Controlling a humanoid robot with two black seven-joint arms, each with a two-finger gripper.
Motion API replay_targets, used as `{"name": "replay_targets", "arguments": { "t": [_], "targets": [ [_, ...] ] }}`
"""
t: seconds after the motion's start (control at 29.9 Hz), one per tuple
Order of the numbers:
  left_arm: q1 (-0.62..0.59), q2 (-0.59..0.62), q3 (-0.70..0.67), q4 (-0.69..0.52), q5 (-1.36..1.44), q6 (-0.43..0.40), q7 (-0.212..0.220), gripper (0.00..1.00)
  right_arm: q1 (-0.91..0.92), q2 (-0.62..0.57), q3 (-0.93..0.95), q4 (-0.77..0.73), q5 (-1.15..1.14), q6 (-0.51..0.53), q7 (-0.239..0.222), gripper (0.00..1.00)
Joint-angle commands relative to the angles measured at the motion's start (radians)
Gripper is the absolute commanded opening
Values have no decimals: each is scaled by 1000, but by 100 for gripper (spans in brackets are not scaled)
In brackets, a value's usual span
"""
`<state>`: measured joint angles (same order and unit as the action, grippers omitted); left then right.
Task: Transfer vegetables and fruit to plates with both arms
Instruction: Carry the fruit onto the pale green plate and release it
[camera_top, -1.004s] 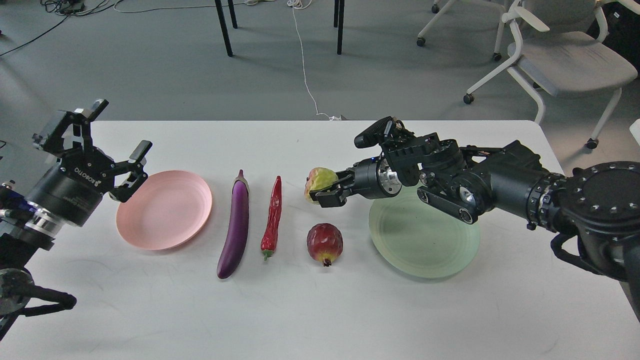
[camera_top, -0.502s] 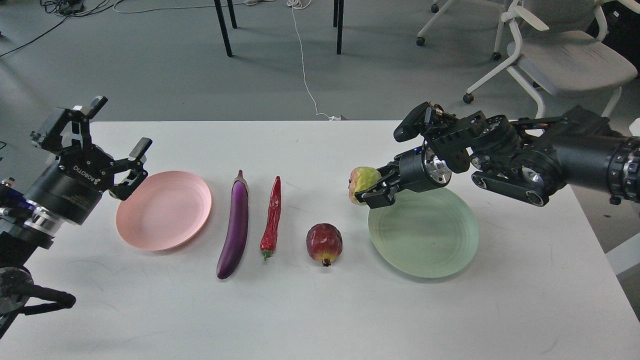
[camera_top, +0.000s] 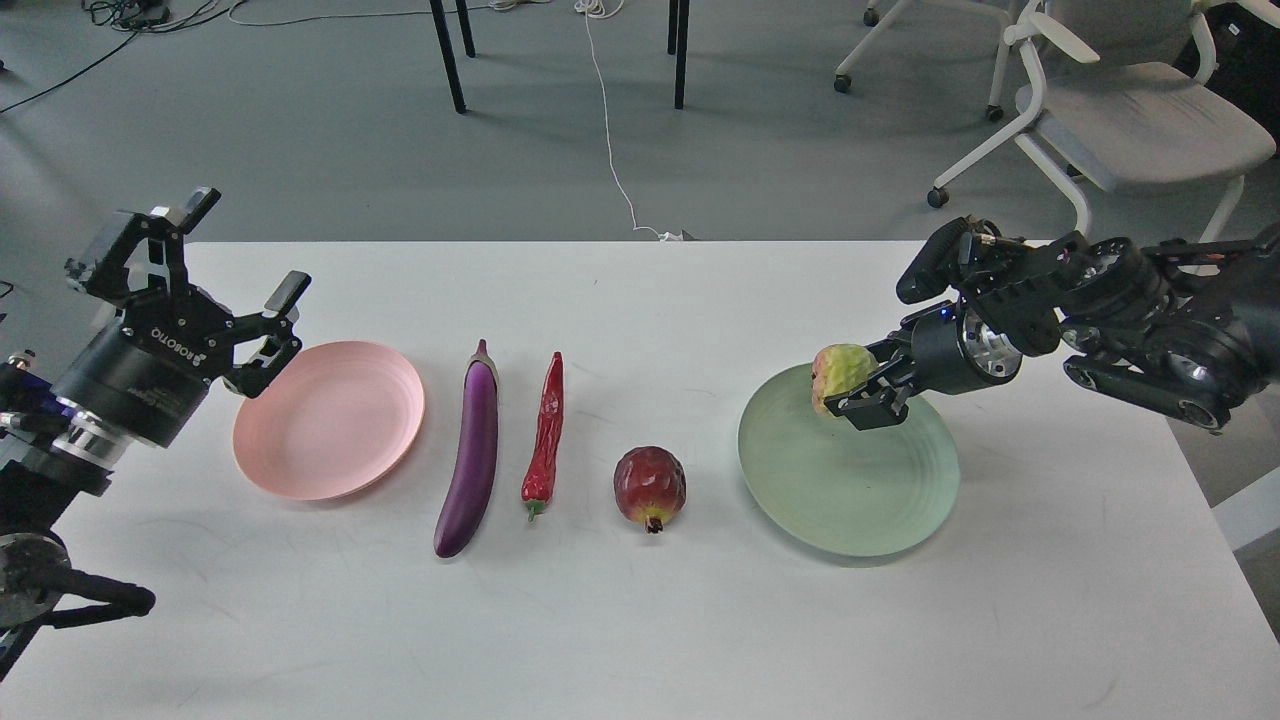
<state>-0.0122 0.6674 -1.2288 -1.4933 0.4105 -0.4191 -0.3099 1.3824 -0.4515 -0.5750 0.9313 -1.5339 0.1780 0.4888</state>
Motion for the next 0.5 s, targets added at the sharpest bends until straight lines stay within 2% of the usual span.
{"name": "replay_targets", "arguments": {
  "t": [0.0,0.2,0.47],
  "targets": [
    [0,1,0,-5,1,2,2,100,-2,-12,3,0,3,0,0,93],
    [0,3,0,-7,1,2,2,100,21,-12,23,29,14,0,0,97],
    [8,3,0,-10,1,2,2,100,139,4,35,243,103,54,0,98]
  ]
}}
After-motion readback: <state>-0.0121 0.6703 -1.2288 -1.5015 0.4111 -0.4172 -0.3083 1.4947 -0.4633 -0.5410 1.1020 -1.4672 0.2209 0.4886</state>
